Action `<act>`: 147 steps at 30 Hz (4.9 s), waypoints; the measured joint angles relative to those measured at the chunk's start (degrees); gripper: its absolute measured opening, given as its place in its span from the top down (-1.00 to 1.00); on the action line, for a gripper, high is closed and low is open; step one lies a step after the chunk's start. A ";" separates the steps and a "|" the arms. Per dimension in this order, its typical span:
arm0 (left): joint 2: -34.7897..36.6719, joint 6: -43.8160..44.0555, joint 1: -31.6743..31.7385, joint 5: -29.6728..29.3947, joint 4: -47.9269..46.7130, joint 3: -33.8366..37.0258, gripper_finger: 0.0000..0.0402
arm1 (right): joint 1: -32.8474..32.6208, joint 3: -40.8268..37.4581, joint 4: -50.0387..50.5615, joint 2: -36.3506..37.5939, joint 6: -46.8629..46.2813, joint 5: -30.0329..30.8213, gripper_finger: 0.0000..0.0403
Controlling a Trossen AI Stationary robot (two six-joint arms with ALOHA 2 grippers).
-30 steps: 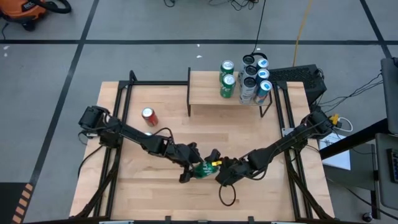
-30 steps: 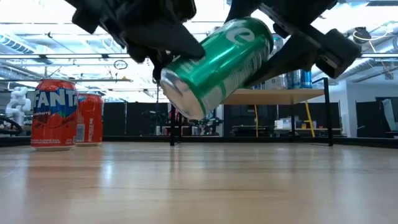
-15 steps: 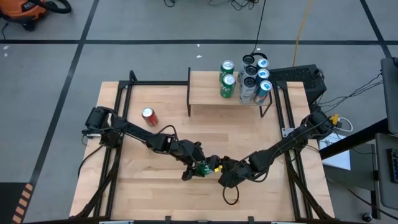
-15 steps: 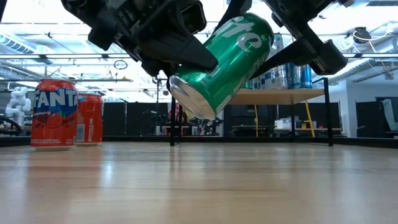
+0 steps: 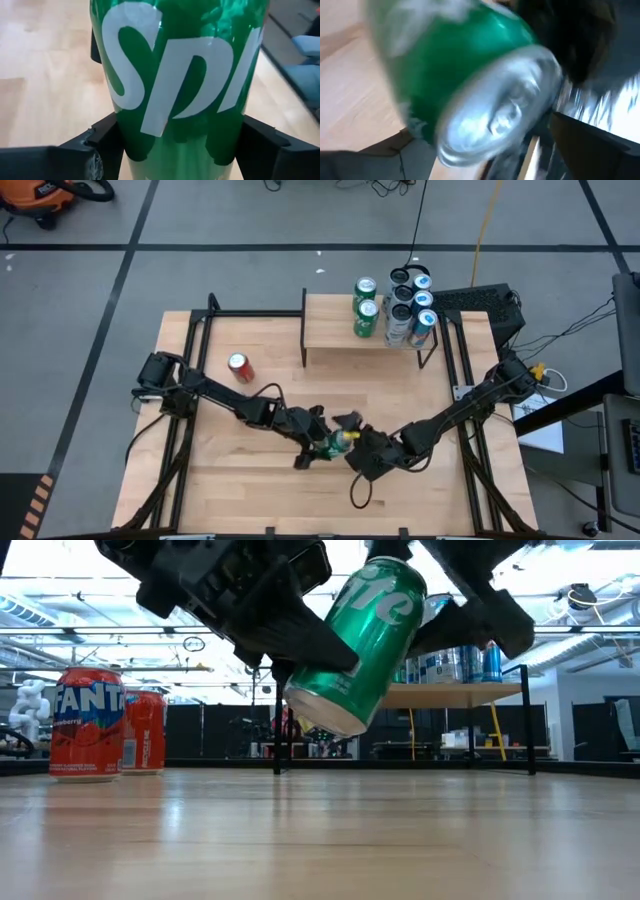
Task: Place canned beverage on shelf
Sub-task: Put the green soda can on the shelf aligned with the other green soda can
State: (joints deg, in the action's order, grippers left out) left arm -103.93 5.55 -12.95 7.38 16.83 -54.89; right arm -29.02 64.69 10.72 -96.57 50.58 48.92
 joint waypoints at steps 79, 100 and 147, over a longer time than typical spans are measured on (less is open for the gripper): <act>-8.71 -18.04 -6.04 -57.53 35.45 -0.59 -0.94 | 9.02 -29.35 -22.79 34.35 -64.64 -5.69 -0.42; -6.16 -15.23 -6.10 -58.70 27.78 -0.50 -0.96 | 24.86 -8.83 1.63 30.09 -64.65 -3.48 -0.42; -6.18 -11.88 -5.88 -59.32 22.71 -0.48 -0.96 | 40.11 -8.92 -3.10 25.82 -65.02 -13.02 -0.63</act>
State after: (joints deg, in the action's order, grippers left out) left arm -110.10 -6.33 -18.83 -51.94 39.54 -55.37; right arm 11.09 55.77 7.61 -70.76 -14.44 35.90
